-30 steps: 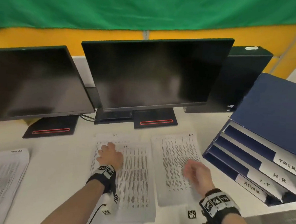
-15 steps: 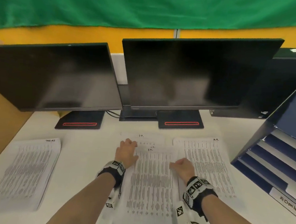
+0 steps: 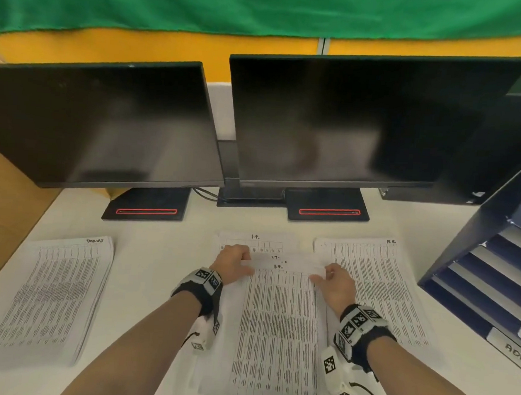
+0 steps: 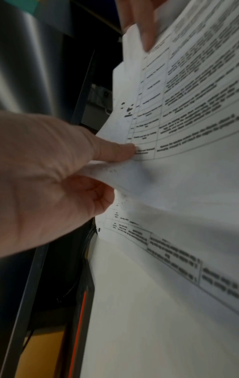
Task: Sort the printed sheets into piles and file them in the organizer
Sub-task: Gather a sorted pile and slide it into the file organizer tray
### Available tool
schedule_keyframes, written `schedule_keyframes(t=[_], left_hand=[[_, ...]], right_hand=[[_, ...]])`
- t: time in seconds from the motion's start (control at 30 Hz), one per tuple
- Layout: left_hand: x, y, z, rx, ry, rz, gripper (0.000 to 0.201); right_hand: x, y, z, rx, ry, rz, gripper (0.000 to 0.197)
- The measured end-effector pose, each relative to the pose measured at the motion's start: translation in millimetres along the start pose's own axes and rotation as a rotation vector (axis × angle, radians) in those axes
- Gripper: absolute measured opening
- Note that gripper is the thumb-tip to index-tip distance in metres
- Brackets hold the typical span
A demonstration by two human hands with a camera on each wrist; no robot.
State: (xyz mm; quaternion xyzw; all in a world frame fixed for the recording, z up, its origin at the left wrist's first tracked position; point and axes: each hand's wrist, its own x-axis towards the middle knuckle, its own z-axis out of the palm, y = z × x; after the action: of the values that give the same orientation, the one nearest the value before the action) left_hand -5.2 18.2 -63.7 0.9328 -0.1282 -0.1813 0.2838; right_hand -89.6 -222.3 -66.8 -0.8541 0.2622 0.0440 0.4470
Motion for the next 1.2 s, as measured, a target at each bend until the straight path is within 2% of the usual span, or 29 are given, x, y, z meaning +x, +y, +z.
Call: schedule_keyframes(t=[0.1, 0.13, 0.23, 0.33, 0.6, 0.77, 0.9, 0.97, 1.07, 1.1, 1.2], left_hand=[[4.7, -1.3, -3.1, -0.044, -0.016, -0.031, 0.032], [5.6, -1.5, -3.5, -0.063, -0.034, -0.046, 0.035], [7.5, -1.9, -4.7, -0.041, -0.117, -0.083, 0.069], [9.6, -1.5, -6.6, -0.014, -0.171, -0.105, 0.081], [13.8, -2.2, -19.6, 0.125, -0.152, -0.116, 0.028], [15.2, -3.2, -23.4, 0.25, -0.061, -0.002, 0.012], [15.0, -3.6, -24.6, 0.267, -0.052, 0.017, 0.022], [14.9, -3.2, -27.2, 0.262, -0.078, 0.013, 0.023], [16.4, -1.8, -35.7, 0.155, -0.134, -0.039, 0.035], [17.9, -1.8, -38.9, 0.107, -0.142, -0.056, 0.04], [21.9, -2.3, -47.0, 0.081, -0.124, -0.096, 0.044]], right_hand=[[-0.3, -1.0, -1.0, -0.01, -0.015, -0.011, 0.023], [0.1, -0.9, -0.5, -0.016, -0.034, -0.01, 0.022], [2.1, 1.1, 3.9, -0.022, -0.059, -0.017, 0.028], [1.0, 0.2, 5.1, -0.035, -0.067, -0.061, 0.027], [-1.4, 0.8, -1.0, -0.146, -0.124, -0.183, 0.035], [0.7, 0.3, 1.3, -0.131, -0.141, -0.187, 0.041], [3.5, 1.6, 4.3, -0.054, -0.137, -0.128, 0.061], [5.5, 1.1, 6.1, -0.03, -0.112, -0.109, 0.049], [6.3, -0.1, 7.0, -0.069, -0.086, -0.121, 0.014], [6.1, -0.9, 6.9, -0.079, -0.082, -0.136, 0.013], [5.7, 1.7, 6.9, -0.081, -0.082, -0.159, 0.028]])
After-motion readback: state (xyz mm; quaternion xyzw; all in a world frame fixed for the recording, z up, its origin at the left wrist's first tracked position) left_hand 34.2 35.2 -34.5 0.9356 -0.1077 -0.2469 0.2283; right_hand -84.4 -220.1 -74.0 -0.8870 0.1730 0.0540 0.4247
